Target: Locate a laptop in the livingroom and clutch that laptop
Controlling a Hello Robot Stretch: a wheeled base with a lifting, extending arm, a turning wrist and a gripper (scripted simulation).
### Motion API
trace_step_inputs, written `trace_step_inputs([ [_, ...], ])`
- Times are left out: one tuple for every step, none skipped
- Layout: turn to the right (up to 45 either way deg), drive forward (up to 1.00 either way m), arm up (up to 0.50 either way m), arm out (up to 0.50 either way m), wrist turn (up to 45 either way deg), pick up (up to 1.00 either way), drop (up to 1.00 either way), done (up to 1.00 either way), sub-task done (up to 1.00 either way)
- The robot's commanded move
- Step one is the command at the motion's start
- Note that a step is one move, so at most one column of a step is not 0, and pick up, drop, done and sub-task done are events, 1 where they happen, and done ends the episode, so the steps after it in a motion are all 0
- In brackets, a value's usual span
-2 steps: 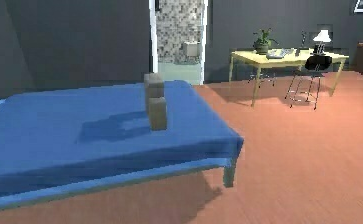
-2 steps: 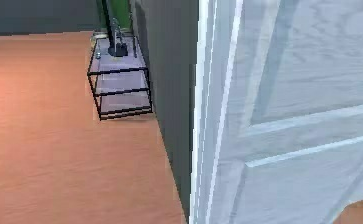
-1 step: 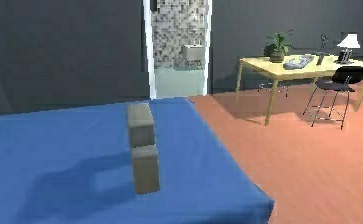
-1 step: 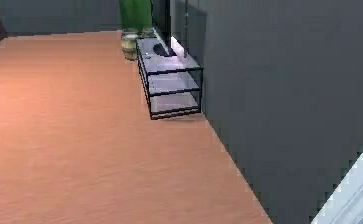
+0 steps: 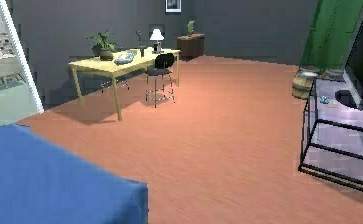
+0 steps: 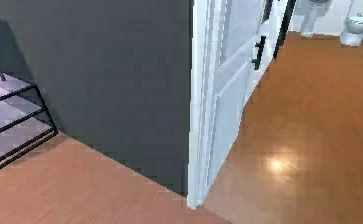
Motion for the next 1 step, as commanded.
trace_step_inputs([
  [27.0,0.00,0.00,0.00,0.0,0.00,0.00,0.00,0.00],
])
